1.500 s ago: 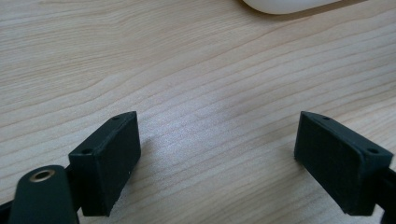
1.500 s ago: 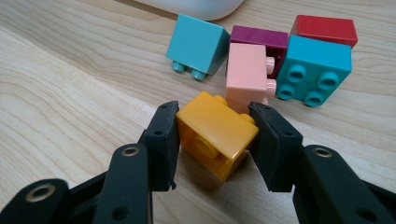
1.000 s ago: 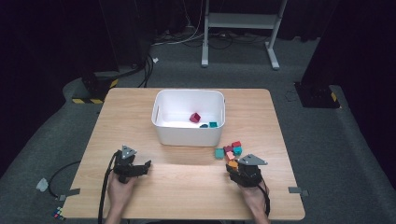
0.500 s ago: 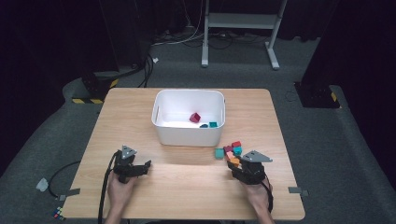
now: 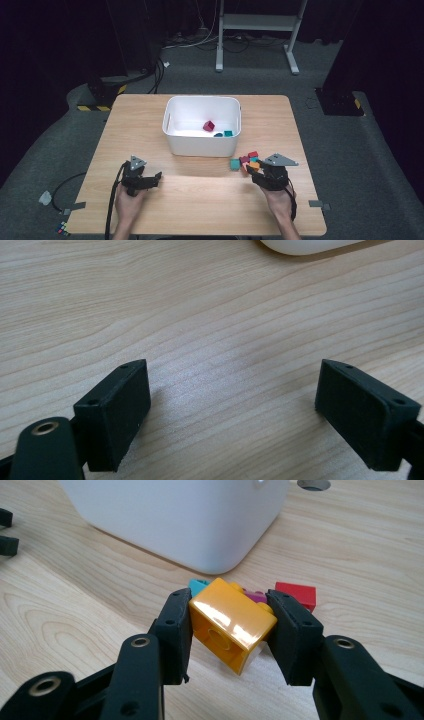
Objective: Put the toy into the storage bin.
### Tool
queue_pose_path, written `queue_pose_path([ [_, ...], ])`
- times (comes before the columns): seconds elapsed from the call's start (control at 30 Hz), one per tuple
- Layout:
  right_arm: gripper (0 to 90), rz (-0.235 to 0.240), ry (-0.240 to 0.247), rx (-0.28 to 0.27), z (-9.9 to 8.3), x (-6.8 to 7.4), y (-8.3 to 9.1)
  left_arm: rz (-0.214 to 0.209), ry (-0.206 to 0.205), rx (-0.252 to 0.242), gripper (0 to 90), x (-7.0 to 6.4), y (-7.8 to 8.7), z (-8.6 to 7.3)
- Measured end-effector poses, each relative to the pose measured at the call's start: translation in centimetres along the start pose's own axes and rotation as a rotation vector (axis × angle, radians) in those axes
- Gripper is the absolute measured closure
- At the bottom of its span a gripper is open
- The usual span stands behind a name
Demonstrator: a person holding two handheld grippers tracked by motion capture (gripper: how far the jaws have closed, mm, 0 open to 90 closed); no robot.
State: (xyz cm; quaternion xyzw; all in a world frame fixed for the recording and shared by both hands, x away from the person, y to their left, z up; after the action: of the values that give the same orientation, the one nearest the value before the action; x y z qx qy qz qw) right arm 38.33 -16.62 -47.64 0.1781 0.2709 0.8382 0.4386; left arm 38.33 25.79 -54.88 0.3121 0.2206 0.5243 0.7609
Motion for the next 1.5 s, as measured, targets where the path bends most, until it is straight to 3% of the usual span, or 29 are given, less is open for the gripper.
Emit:
queue_pose_path([
  [0.57,54.9,0.032,0.001,-0.028,3.4,-0.1,1.4,0.000,0.000,0.000,14.6,0.0,0.0,0.0],
  [0.93,54.9,0.062,0.000,-0.022,5.4,-0.2,1.2,0.000,0.001,0.000,14.6,0.0,0.0,0.0],
  [1.5,55.0,0.105,0.008,-0.035,9.5,0.7,1.7,0.002,0.004,-0.001,14.7,0.0,0.0,0.0],
])
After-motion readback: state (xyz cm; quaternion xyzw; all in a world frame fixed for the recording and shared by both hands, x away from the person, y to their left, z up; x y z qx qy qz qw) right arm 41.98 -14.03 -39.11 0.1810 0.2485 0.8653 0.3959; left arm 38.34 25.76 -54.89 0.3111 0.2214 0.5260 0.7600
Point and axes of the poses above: each handheld gripper's, and its own axes: y roughly backward along the jaws, z roughly out of its top, x roughly to its left, the point moved 3 cm from there along -y, roughly forward along the jaws, and after that the axes turned 2 degrees about x, right-handed, at the moved point
